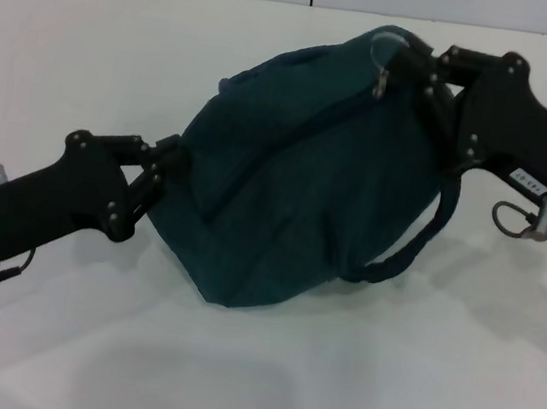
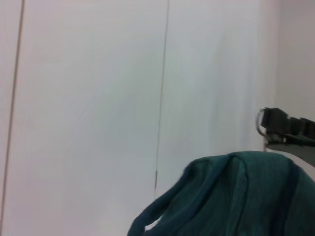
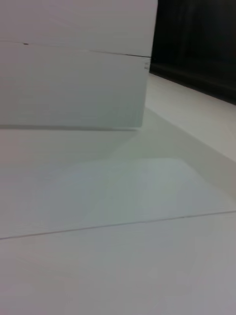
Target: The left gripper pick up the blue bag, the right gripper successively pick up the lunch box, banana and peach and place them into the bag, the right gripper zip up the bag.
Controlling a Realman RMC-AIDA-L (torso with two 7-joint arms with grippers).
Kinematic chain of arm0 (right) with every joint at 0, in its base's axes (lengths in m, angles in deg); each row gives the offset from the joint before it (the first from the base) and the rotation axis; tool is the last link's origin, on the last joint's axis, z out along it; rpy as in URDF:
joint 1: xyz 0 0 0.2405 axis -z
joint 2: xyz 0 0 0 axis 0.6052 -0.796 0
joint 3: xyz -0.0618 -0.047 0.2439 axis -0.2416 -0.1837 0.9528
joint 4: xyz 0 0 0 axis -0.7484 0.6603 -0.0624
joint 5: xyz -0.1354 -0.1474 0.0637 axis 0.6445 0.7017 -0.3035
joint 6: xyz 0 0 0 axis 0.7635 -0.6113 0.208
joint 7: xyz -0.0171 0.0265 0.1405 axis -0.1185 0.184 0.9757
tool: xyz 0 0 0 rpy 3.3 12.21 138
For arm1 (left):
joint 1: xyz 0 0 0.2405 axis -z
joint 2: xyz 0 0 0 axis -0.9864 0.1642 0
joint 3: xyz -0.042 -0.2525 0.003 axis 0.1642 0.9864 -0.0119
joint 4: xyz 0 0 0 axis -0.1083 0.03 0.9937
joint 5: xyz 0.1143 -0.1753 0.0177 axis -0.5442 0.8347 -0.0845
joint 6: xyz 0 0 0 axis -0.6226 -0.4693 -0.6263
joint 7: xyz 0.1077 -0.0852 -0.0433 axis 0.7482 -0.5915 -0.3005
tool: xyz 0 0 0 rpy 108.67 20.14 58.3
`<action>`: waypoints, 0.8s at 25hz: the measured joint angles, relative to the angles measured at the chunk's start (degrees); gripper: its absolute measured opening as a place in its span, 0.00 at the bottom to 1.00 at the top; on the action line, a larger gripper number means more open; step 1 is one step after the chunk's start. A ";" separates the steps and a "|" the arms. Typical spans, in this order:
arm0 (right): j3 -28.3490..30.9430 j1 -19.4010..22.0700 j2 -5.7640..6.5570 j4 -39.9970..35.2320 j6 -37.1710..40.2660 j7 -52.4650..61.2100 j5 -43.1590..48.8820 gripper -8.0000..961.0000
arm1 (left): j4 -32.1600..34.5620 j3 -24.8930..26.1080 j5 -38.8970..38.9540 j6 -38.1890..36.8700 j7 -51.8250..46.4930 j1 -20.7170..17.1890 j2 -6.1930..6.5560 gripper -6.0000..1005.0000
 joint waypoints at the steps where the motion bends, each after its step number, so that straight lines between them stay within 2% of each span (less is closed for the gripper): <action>1: -0.08 -0.29 -0.06 0.32 -0.87 0.03 0.38 0.02 | 0.01 0.00 0.09 0.36 -0.19 0.28 -0.02 0.06; 9: -0.05 -3.44 -0.28 4.31 -5.66 0.10 0.75 0.02 | 0.00 -0.04 0.64 1.12 -1.51 1.95 -0.74 0.12; 20: 0.07 -4.47 -0.38 5.11 -6.49 -0.11 0.47 0.02 | 0.05 -0.51 -0.65 -2.55 -3.12 5.11 -0.36 0.38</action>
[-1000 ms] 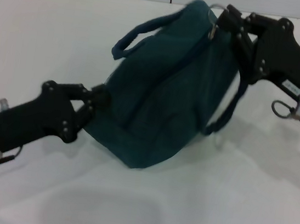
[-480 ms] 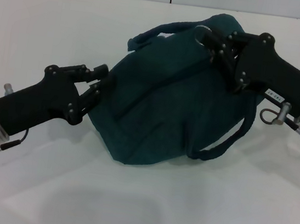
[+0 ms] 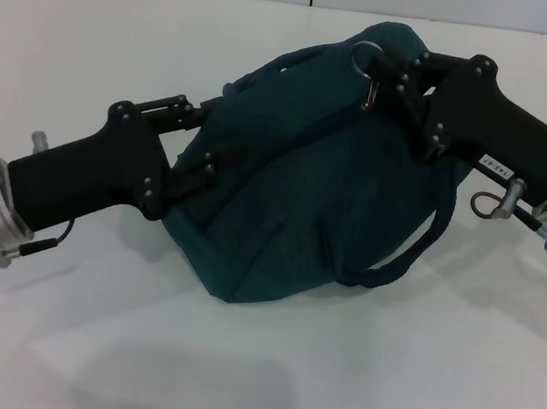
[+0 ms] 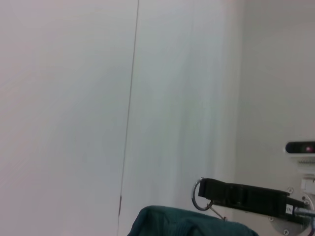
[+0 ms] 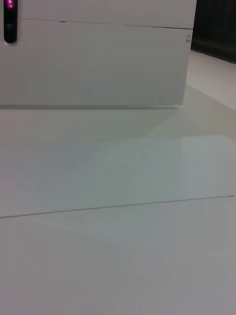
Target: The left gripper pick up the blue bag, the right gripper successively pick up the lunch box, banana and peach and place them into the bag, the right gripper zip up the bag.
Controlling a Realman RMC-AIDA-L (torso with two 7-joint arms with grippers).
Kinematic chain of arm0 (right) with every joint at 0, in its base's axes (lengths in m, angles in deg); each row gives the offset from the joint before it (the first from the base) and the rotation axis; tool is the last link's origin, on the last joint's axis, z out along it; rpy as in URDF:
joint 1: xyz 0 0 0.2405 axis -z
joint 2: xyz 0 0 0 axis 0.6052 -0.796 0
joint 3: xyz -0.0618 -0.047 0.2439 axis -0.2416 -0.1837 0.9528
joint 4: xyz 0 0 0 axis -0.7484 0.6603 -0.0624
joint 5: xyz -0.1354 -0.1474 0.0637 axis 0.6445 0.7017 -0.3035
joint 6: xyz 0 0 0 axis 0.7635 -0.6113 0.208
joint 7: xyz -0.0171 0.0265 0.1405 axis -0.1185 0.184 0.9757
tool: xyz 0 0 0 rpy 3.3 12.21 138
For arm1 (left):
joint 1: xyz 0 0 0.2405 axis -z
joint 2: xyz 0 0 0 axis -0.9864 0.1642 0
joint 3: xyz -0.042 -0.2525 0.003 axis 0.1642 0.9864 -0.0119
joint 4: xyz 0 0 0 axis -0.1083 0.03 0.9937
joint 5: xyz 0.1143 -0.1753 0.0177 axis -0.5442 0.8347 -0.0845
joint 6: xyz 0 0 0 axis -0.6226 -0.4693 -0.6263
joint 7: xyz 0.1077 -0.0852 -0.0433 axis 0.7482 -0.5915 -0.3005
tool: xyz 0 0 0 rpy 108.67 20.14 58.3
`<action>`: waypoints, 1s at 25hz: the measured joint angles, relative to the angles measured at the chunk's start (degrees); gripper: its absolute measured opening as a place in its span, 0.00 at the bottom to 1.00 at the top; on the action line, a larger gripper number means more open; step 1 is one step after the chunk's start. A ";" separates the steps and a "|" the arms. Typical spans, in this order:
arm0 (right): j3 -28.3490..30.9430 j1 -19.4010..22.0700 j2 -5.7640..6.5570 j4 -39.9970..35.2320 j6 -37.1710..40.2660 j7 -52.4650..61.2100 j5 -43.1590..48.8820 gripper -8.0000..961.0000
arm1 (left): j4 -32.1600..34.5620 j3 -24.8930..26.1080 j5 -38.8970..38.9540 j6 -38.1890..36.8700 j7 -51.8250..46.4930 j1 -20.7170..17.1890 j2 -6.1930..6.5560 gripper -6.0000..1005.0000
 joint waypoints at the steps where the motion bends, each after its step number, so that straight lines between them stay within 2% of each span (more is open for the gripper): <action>1: -0.01 0.00 0.00 -0.03 0.01 0.00 0.00 0.02 | 0.00 0.03 -0.01 0.10 -0.21 0.19 0.00 0.40; 3: -0.02 0.00 0.01 -0.01 0.06 -0.04 -0.02 0.02 | 0.00 0.07 -0.02 0.29 -0.49 0.45 0.00 0.44; 7: 0.05 0.01 0.01 0.02 0.15 -0.19 -0.10 0.02 | -0.01 0.21 -0.04 1.20 -1.17 1.48 -0.18 0.42; 13: 1.04 0.42 0.08 0.11 0.17 -0.06 -0.22 0.02 | -0.01 0.16 -0.09 2.08 -1.03 2.09 -0.31 0.30; 19: 1.52 0.59 0.10 0.11 0.26 0.17 -0.22 0.02 | 0.31 0.14 -0.10 2.16 -0.75 2.07 -0.33 0.10; 25: 5.00 1.04 -0.03 0.12 0.01 0.29 -0.26 0.02 | 2.52 -0.04 -1.87 1.95 -0.49 1.28 -0.42 0.08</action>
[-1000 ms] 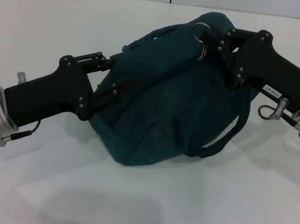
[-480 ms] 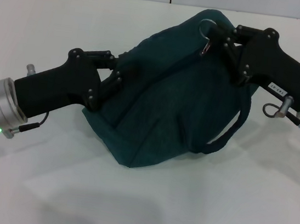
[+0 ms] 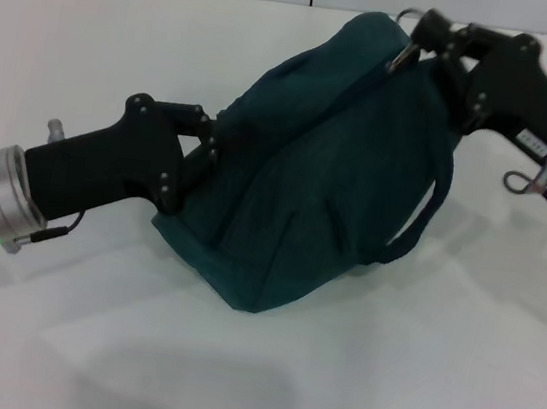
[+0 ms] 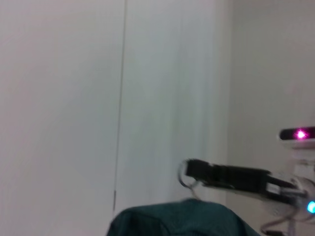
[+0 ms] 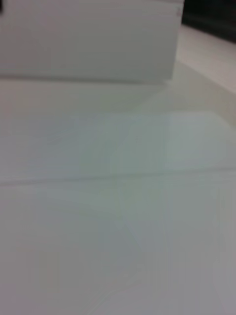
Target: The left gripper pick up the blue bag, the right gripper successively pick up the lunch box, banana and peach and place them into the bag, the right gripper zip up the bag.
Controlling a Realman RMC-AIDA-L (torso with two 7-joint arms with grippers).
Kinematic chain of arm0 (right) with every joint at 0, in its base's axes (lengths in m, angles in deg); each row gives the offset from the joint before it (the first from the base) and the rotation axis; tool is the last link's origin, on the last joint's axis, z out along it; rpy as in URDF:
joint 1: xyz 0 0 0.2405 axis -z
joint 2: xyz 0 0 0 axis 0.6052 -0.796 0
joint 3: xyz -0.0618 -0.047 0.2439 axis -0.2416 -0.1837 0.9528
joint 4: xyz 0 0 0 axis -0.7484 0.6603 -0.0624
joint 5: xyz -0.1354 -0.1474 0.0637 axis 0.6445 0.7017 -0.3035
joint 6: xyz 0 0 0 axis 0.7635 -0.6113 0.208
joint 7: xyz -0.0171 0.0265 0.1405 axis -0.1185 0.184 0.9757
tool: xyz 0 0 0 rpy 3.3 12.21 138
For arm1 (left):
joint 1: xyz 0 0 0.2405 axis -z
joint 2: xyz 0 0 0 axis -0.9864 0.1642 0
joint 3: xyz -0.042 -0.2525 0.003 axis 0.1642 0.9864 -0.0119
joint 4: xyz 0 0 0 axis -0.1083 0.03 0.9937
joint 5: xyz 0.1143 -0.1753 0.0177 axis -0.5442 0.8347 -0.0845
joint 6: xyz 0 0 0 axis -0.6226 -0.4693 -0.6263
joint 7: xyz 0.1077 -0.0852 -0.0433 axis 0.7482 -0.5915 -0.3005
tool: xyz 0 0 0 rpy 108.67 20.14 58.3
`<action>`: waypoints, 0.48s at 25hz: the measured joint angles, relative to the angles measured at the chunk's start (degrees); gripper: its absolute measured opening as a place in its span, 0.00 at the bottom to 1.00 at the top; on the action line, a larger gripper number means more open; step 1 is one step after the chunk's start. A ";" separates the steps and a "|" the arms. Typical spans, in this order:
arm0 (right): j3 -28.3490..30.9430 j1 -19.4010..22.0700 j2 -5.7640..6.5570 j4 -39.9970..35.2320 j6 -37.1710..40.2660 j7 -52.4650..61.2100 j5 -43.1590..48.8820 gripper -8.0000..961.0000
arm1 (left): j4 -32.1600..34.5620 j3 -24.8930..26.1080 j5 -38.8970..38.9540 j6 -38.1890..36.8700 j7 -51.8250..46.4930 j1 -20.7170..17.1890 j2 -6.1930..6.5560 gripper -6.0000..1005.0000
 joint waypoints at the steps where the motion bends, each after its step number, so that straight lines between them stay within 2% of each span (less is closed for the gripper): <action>1: 0.93 0.10 -0.01 0.20 -0.01 0.14 0.00 0.02 | 0.15 -0.01 -0.49 -0.13 0.07 -0.12 0.00 0.07; 7: 5.03 -0.23 0.11 2.93 -0.62 1.61 -0.35 0.02 | 0.37 -0.06 -1.91 -0.34 0.89 -0.63 0.03 0.06; 12: 6.27 -0.54 0.13 3.50 -5.12 1.62 -0.56 0.02 | 0.38 -0.07 -2.42 -0.41 1.14 -0.75 0.19 0.06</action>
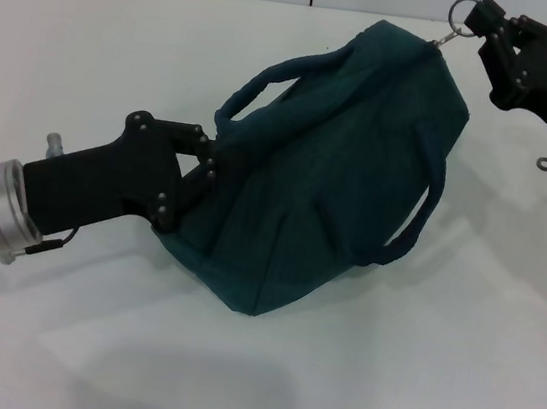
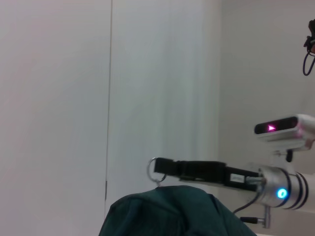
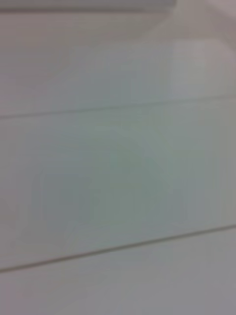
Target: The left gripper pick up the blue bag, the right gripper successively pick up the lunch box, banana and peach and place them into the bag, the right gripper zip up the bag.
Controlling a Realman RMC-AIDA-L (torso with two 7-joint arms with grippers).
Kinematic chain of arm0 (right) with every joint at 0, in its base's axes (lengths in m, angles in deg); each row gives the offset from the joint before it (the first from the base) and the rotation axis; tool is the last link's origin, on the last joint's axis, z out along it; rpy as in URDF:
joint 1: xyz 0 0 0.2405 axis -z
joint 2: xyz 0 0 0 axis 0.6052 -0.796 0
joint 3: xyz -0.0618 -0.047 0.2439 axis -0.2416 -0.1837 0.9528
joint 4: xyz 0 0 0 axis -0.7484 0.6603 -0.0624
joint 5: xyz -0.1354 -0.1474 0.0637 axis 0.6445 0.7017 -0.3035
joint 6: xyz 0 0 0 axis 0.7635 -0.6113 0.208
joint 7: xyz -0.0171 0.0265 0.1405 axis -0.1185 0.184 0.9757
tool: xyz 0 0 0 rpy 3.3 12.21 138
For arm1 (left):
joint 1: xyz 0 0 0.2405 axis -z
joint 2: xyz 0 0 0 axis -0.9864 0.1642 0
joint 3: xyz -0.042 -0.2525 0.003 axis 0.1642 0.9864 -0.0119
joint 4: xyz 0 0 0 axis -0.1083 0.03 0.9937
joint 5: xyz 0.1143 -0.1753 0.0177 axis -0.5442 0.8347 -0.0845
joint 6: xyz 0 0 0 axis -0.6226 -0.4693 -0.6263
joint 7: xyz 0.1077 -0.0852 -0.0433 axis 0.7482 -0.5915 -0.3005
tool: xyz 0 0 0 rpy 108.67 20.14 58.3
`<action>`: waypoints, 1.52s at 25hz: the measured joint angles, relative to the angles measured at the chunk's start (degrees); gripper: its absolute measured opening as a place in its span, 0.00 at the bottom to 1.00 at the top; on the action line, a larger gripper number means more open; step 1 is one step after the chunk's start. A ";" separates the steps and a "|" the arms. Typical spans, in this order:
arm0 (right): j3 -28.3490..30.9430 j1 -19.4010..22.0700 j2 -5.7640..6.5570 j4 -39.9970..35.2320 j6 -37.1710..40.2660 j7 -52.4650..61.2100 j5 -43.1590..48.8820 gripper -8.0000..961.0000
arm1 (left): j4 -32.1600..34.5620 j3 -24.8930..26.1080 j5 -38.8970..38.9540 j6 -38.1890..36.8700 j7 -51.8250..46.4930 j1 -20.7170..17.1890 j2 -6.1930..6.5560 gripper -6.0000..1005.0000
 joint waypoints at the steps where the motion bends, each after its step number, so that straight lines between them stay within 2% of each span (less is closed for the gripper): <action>1: 0.11 -0.19 0.00 0.03 -1.35 0.00 -0.01 0.02 | 0.00 0.00 -0.14 0.00 0.01 -0.01 0.03 0.06; 3: 0.11 -0.55 0.00 0.10 -3.55 -0.03 0.02 0.02 | 0.00 0.10 -0.15 -0.01 0.02 -0.01 0.08 0.06; 8: -0.61 -0.36 -0.06 0.13 -3.49 -0.33 0.43 0.02 | 0.00 0.60 1.67 0.07 0.04 -0.24 0.21 0.06; 11: -2.17 0.93 -0.15 0.11 0.38 -0.46 0.58 0.02 | -0.18 2.04 4.38 0.67 0.47 -1.00 0.08 0.06; 15: -4.20 3.35 -0.20 -0.17 5.82 -0.38 0.62 0.02 | -0.35 6.86 5.15 1.77 0.87 -1.57 -0.35 0.06; 20: -6.41 5.74 -0.23 -0.30 9.88 -0.34 0.56 0.02 | -0.23 7.64 4.92 3.18 0.69 -1.22 -0.02 0.06; 27: -5.80 4.88 -0.38 1.63 4.73 -0.37 -0.09 0.02 | -0.03 7.53 3.31 4.98 0.88 0.04 -0.36 0.06; 38: -5.78 4.12 -0.41 1.68 -4.12 -2.39 -3.67 0.02 | -0.25 7.89 3.31 5.08 0.91 -0.79 -0.44 0.06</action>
